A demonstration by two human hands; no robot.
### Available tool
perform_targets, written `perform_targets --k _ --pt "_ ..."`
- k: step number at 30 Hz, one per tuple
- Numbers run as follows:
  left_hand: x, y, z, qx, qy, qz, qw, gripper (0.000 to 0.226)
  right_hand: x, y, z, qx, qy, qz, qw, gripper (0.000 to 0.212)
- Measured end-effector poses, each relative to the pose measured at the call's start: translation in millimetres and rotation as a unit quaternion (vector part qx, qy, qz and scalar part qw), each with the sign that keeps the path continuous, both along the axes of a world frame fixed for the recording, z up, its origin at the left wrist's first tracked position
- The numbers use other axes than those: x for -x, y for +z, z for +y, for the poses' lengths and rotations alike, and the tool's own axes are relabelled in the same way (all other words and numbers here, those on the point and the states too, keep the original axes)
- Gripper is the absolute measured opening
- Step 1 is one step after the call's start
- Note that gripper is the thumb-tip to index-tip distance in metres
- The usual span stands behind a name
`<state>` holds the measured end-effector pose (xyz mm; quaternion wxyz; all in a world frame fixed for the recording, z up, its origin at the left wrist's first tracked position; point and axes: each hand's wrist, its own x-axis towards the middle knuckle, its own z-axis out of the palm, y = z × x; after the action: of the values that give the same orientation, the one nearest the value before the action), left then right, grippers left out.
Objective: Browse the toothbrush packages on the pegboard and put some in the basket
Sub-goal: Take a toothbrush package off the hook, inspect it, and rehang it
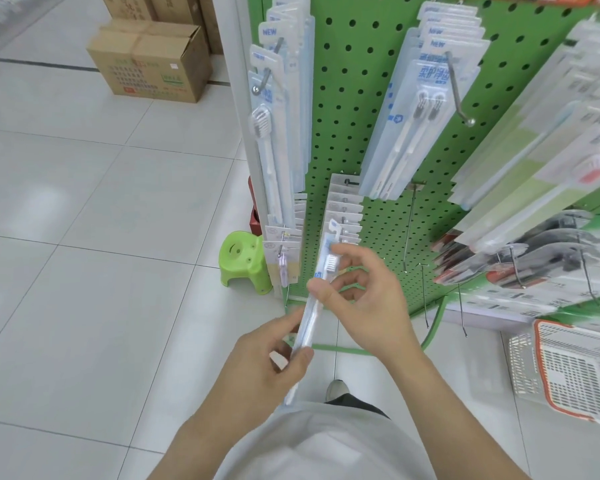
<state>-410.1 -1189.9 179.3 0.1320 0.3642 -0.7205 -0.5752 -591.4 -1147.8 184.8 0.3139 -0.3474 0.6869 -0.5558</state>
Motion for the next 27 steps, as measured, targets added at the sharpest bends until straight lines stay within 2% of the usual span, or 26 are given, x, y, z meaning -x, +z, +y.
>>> perform_targets --k 2,4,7,10,12,15,20,22,25,27 --pt "-0.4 -4.6 0.2 0.09 -0.017 -0.016 0.996 0.056 -2.7 1.7 -1.4 -0.008 -0.044 -0.034 0.998 0.044" --pt "-1.8 -6.9 -1.3 0.122 -0.035 -0.026 0.992 0.055 -1.8 1.5 -2.2 -0.007 -0.077 -0.068 0.995 0.035" --pt "-1.6 -2.6 -3.6 0.055 -0.051 -0.015 0.997 0.054 4.0 -1.3 -3.3 0.014 -0.09 -0.12 0.989 0.016" --pt "1.5 1.8 -4.5 0.005 0.011 -0.004 1.0 0.06 9.6 -2.1 -3.3 0.029 -0.087 -0.158 0.983 0.012" --pt "3.6 4.9 -5.6 -0.063 0.048 -0.008 0.997 0.068 11.3 -1.9 -2.9 0.03 -0.081 -0.177 0.98 0.008" --pt "4.8 10.4 -6.2 -0.106 0.044 -0.012 0.993 0.055 14.8 -2.2 -1.9 0.016 -0.099 -0.167 0.981 0.013" --pt "4.8 17.5 -9.6 -0.11 0.008 -0.02 0.994 0.05 23.4 -3.2 -2.1 -0.016 -0.127 -0.111 0.986 0.05" --pt "5.8 18.2 -10.7 -0.113 0.002 -0.017 0.993 0.05 22.7 -3.4 -1.6 -0.013 -0.138 -0.091 0.986 0.047" --pt "7.0 16.1 -13.9 -0.113 0.003 -0.02 0.993 0.049 17.5 -2.8 -1.9 -0.011 -0.118 -0.072 0.99 0.022" --pt "6.7 14.9 -16.5 -0.117 0.01 -0.021 0.993 0.048 13.4 -5.3 -2.6 -0.015 -0.081 -0.071 0.994 0.033"
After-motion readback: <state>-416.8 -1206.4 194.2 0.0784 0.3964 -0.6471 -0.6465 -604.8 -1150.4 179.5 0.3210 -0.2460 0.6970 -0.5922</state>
